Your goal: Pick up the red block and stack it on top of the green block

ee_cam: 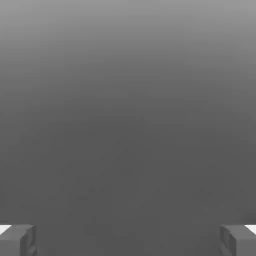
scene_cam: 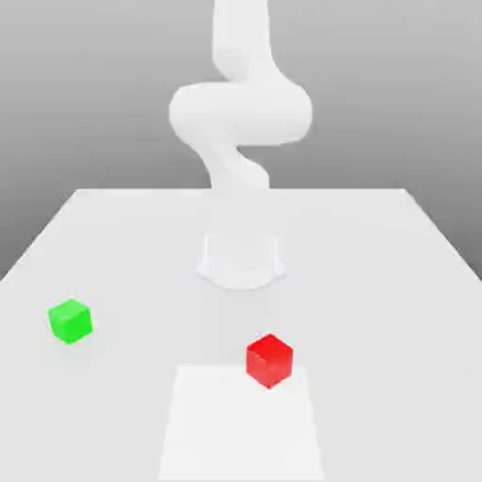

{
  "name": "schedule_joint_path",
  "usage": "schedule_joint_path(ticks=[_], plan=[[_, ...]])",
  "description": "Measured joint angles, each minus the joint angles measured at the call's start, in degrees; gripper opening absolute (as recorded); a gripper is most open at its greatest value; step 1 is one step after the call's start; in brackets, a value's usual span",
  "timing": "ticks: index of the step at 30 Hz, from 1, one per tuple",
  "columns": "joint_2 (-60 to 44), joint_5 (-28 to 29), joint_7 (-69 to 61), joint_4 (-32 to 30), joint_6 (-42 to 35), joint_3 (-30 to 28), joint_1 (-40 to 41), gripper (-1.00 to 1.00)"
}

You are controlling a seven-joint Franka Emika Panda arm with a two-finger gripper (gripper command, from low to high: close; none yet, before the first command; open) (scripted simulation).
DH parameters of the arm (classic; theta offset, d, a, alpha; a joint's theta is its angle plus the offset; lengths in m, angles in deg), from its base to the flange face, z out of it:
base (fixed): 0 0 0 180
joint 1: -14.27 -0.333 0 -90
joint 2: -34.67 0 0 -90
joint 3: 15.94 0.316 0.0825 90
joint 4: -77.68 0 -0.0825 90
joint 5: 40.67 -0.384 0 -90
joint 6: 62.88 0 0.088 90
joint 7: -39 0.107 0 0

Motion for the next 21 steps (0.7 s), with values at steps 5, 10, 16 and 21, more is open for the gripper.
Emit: schedule_joint_path(ticks=[5, 10, 16, 21], plan=[[-8.1, -3.8, 9.0, -8.1, 6.3, 2.2, 1.3, 0.00], [-15.7, -6.4, 18.4, -15.8, 12.3, 5.5, 2.3, 0.00], [-24.7, -7.9, 31.0, -25.0, 19.6, 10.6, 3.6, 0.00], [-32.1, -6.5, 43.5, -32.8, 25.8, 14.8, 5.2, 0.00]])
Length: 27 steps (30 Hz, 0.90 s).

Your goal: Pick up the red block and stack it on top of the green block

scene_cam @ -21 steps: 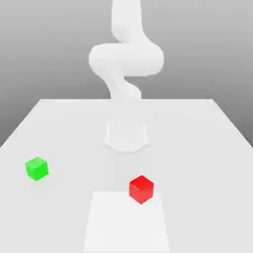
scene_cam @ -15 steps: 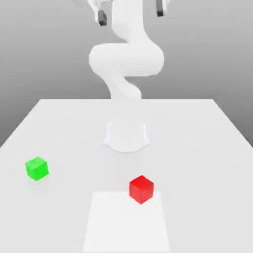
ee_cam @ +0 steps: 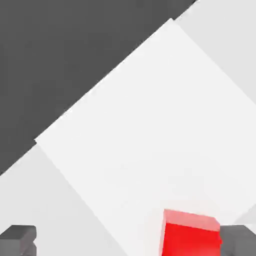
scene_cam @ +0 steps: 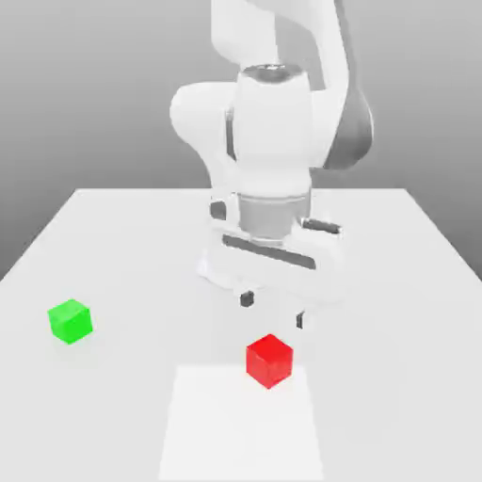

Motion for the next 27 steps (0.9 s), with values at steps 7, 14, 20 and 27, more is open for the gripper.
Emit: schedule_joint_path(ticks=[7, 14, 20, 27], plan=[[-13.7, 13.0, 11.6, -0.2, 11.5, -3.5, -0.1, 0.00], [-19.3, 18.4, 15.7, 0.6, 16.4, -11.2, -6.6, -1.00], [-14.5, 12.1, 11.0, -0.1, 12.4, -8.1, -5.2, -1.00], [-2.4, 6.2, 5.4, -1.5, 1.7, -10.1, -5.2, -1.00]])
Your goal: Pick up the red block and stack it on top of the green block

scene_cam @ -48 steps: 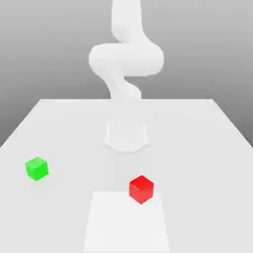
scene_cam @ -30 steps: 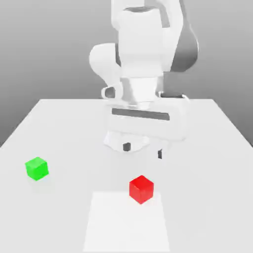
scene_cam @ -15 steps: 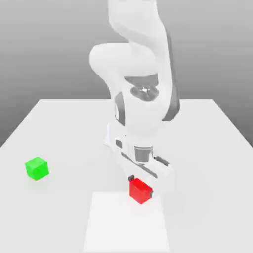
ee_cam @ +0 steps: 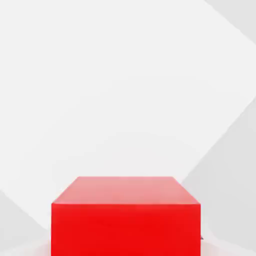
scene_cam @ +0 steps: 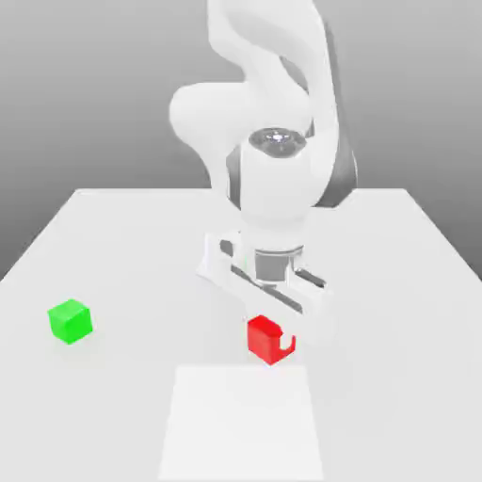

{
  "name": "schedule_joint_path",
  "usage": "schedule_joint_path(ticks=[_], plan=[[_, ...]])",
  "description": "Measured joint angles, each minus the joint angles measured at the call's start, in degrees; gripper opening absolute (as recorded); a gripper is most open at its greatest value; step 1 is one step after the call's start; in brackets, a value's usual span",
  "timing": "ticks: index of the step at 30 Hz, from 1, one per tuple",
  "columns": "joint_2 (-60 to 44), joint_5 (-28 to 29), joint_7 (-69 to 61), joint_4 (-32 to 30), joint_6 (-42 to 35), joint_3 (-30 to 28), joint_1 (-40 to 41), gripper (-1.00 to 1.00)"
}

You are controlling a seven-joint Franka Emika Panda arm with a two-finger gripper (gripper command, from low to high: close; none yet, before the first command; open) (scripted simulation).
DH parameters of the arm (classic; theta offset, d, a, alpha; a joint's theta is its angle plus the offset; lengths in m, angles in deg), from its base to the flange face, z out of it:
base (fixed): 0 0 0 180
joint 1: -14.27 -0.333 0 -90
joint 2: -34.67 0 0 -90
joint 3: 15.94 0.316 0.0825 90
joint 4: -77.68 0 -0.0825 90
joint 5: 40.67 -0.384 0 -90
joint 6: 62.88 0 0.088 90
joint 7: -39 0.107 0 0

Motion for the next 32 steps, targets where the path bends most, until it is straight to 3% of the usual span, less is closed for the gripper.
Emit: schedule_joint_path(ticks=[16, 22, 29, 30, 32], plan=[[3.7, 11.8, -17.2, 5.8, -9.0, -27.8, 31.6, -1.00], [-1.2, 7.7, -21.7, 6.6, -5.0, -30.7, 30.9, -1.00], [-10.1, -3.0, -29.2, 6.8, 3.0, -29.7, 29.1, -1.00], [-11.4, -4.9, -30.6, 6.7, 4.1, -28.9, 29.6, 1.00], [-11.4, -4.9, -30.6, 6.7, 4.1, -28.9, 29.6, 1.00]])
